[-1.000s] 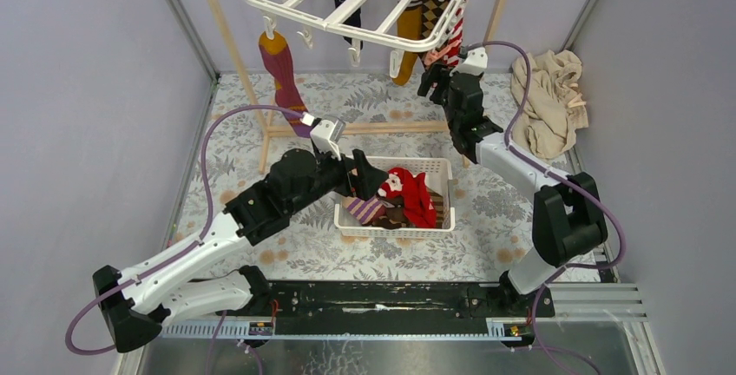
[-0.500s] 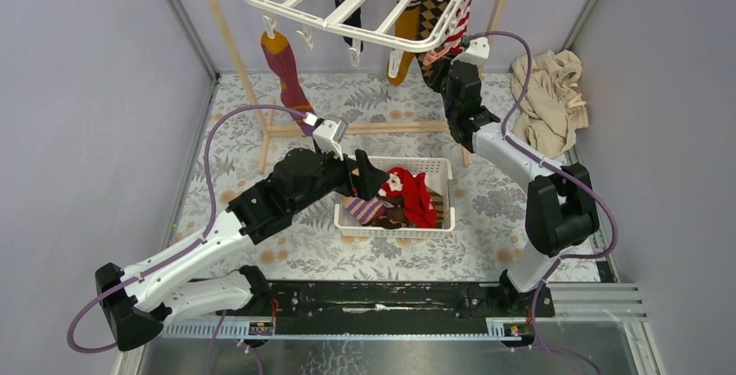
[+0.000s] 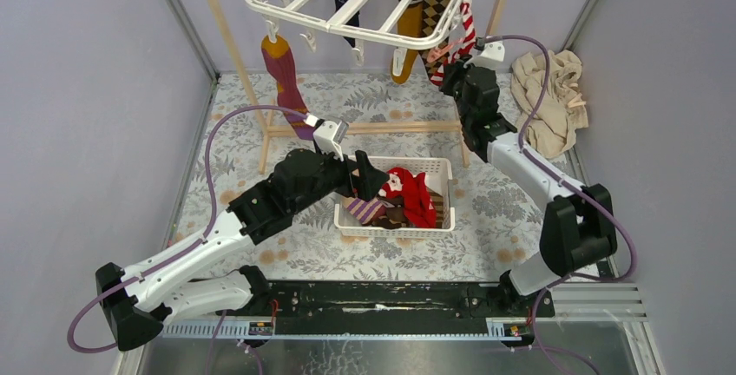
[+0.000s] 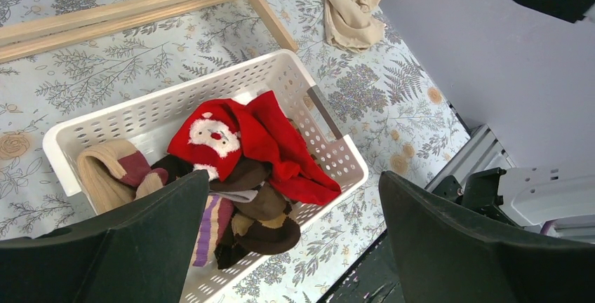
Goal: Remove the socks clipped to the hanger
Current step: Remove the sock from the hanger.
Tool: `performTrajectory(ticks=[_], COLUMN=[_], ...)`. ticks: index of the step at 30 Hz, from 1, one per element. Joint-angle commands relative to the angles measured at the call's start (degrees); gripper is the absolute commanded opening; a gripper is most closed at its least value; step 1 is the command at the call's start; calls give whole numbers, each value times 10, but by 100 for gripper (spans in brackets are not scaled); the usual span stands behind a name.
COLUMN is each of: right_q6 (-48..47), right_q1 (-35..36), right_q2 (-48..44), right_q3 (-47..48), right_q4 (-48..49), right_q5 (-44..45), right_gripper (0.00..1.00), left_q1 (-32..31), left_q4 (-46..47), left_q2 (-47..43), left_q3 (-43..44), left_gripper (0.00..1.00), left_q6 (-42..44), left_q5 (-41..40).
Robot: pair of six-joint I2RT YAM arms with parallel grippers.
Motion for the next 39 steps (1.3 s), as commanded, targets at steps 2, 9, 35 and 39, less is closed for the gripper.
performTrajectory(ticks=[2,9,35,39], right_q6=[-1,-5,43,-8], right_q1=[-8,-13,7,70], right_q2=[-70,-131,-267,-246], right_q3=[-19,-46,-59,-7], right_q4=[7,-56,-186,-238], right_q5=[-76,-149,-376,-332], right_gripper=[0,0,0,0], left_q1=[-2,-2,-16,-17], left_q4=[12,31,39,39], left_q2=[-3,1,-30,-31], left_q3=[-5,-5,-14,-16], left_gripper=[99,99,99,99], left_q6=[-5,-15,-37,-38], left_q5=[7,24,26,23])
